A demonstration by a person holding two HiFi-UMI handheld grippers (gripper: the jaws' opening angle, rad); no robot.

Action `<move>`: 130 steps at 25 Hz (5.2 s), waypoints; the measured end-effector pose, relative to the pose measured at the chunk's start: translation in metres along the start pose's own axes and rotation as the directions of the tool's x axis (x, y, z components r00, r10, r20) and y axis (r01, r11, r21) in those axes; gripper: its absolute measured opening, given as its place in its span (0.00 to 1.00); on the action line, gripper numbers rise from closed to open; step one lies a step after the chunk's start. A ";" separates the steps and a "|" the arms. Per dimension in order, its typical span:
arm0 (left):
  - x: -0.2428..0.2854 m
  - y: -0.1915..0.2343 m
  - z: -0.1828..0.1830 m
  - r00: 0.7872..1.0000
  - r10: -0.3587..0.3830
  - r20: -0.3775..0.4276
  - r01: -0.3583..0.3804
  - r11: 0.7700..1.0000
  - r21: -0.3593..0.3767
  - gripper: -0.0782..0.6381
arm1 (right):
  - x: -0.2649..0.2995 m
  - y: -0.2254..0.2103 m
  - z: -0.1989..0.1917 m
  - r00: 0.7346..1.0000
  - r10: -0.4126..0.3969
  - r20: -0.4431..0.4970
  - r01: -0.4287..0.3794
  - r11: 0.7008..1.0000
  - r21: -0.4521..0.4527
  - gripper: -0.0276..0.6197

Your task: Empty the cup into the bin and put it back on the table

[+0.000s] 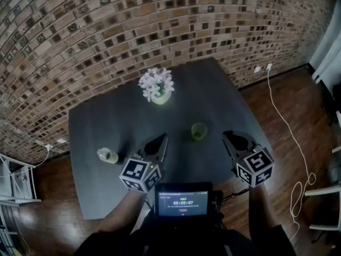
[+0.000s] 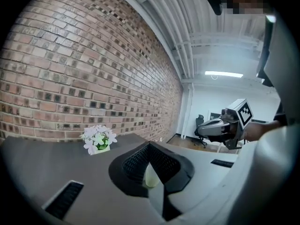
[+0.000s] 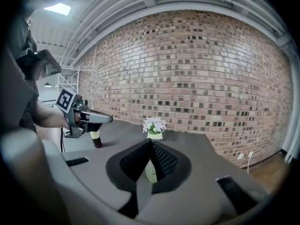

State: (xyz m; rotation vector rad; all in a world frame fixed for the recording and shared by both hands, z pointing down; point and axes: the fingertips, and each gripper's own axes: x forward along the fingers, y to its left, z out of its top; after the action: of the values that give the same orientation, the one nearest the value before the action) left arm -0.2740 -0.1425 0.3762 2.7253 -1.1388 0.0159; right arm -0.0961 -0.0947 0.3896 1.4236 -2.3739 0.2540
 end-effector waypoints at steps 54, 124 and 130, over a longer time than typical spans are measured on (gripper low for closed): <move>0.092 0.044 -0.219 0.894 0.040 -0.446 -0.091 0.991 -0.094 0.11 | 0.178 -0.015 -0.191 0.881 0.281 -0.381 -0.293 0.956 0.030 0.65; 0.039 0.002 -0.049 0.992 -0.121 0.020 0.122 0.973 -0.197 0.11 | 0.086 0.009 -0.012 0.951 0.179 0.253 -0.182 0.983 -0.010 0.66; 0.026 -0.023 0.002 0.976 -0.161 0.145 0.172 0.983 -0.061 0.11 | 0.062 0.011 -0.003 0.963 0.147 0.227 -0.153 0.988 0.007 0.66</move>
State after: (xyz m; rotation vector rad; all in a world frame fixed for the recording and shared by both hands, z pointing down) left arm -0.2396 -0.1447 0.3723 2.7826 -0.9192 -0.2385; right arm -0.1313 -0.1391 0.4174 1.3479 -2.6775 0.1679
